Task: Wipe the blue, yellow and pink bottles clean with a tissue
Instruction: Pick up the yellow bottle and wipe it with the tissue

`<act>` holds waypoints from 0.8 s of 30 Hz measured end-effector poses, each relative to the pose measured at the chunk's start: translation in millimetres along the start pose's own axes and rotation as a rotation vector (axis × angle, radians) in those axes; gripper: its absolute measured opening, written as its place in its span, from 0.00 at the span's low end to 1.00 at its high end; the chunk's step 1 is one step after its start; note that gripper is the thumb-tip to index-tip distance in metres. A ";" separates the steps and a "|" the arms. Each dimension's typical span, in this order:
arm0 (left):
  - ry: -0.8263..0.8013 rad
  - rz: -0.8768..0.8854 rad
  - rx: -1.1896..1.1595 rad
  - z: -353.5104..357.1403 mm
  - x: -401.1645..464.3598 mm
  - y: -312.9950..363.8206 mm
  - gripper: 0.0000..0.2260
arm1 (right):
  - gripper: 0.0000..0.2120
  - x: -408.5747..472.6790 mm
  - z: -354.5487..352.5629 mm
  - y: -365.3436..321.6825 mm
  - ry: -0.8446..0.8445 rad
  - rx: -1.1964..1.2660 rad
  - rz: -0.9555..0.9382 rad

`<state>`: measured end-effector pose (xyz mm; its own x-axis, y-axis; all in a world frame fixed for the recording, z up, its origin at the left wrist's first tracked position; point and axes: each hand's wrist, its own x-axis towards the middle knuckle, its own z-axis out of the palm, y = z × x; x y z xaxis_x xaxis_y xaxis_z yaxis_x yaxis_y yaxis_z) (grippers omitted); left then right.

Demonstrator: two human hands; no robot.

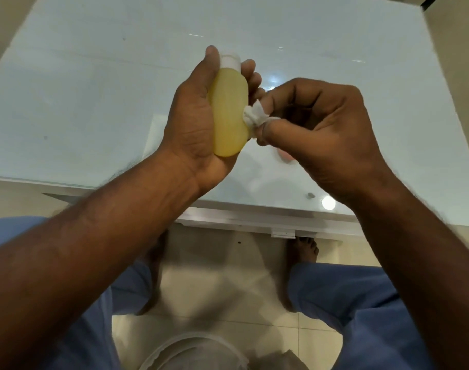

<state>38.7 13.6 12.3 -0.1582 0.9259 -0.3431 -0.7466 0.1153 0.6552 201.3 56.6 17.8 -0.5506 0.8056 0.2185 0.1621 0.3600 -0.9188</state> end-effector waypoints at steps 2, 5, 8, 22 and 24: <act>-0.014 -0.006 -0.004 -0.4 -0.7 0.7 0.20 | 0.03 0.4 -2.6 -0.4 -0.054 -0.016 -0.011; -0.055 -0.031 -0.035 -0.7 -0.5 2.8 0.19 | 0.01 0.1 -3.5 -2.3 -0.095 -0.045 -0.044; -0.130 -0.125 -0.085 3.3 -1.2 6.7 0.17 | 0.02 2.9 -4.8 -2.3 0.049 -0.037 -0.108; -0.015 -0.192 0.287 6.4 0.0 3.3 0.24 | 0.03 7.3 -4.8 2.4 0.279 -0.292 -0.148; -0.024 -0.172 0.300 8.4 -1.9 4.5 0.23 | 0.04 6.8 -5.2 2.8 0.294 -0.304 -0.160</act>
<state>41.0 15.4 21.5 -0.0290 0.8915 -0.4522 -0.5369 0.3677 0.7593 202.3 65.5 18.4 -0.3399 0.8120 0.4746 0.3509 0.5776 -0.7370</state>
